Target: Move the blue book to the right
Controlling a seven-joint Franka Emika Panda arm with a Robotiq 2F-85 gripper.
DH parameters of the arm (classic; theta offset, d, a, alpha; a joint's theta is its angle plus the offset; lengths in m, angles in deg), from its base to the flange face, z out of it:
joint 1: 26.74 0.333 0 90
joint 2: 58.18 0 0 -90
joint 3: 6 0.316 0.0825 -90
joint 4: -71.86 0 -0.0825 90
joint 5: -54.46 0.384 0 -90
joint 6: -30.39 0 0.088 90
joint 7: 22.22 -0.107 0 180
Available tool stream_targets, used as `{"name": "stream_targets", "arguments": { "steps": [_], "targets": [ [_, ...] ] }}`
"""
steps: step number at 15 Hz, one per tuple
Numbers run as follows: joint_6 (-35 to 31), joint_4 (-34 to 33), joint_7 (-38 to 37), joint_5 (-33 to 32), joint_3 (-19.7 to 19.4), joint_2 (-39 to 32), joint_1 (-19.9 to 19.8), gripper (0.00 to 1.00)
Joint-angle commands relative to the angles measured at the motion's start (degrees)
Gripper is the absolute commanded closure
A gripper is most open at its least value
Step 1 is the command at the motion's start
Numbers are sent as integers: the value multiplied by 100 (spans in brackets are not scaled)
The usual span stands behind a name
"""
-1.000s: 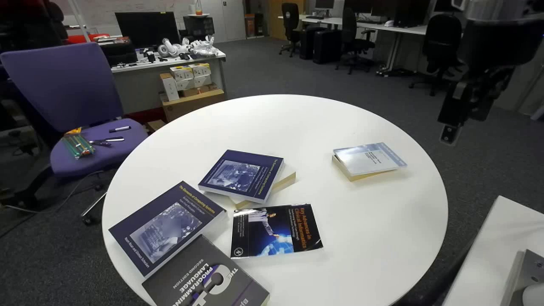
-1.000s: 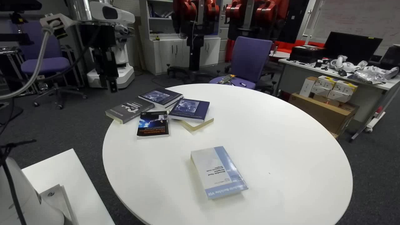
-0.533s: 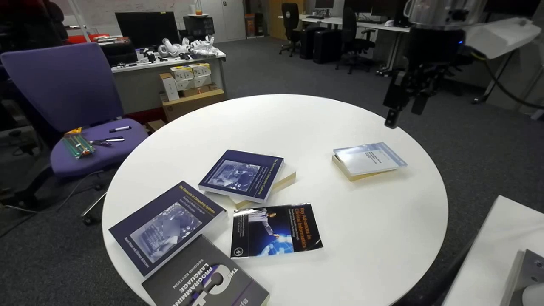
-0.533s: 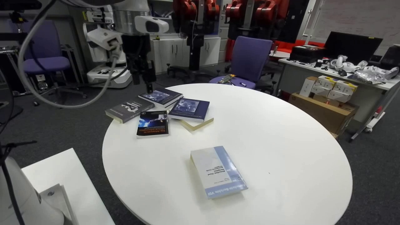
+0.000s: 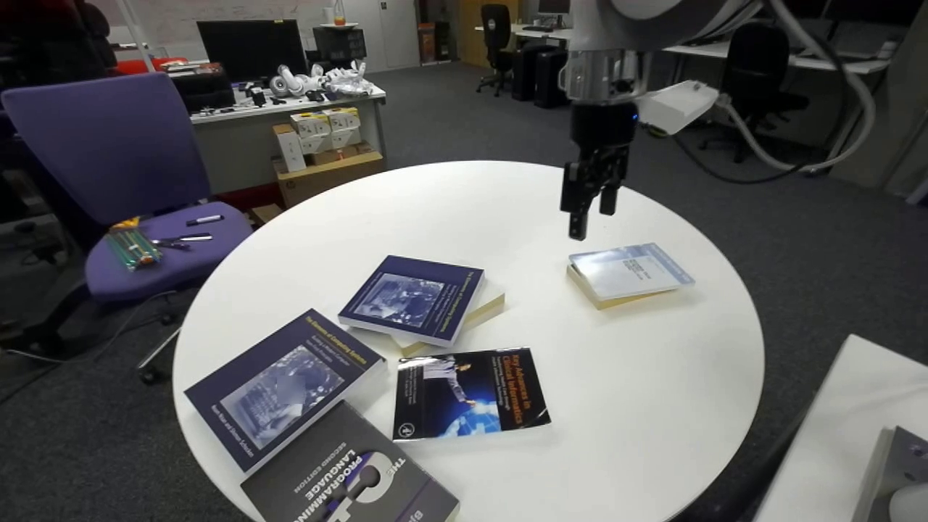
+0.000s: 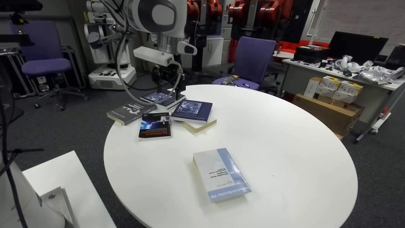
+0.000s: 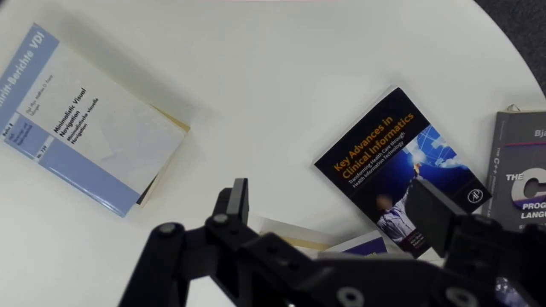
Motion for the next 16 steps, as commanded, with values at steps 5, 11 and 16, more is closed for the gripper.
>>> {"name": "stream_targets", "arguments": {
  "steps": [5, 11, 16],
  "targets": [
    [51, -236, 29, -5, 10, -231, 8, 0],
    [-246, -420, -378, -699, 155, -544, 114, 0],
    [-756, -839, -1385, -2040, 568, -1433, 607, 0]
  ]
}}
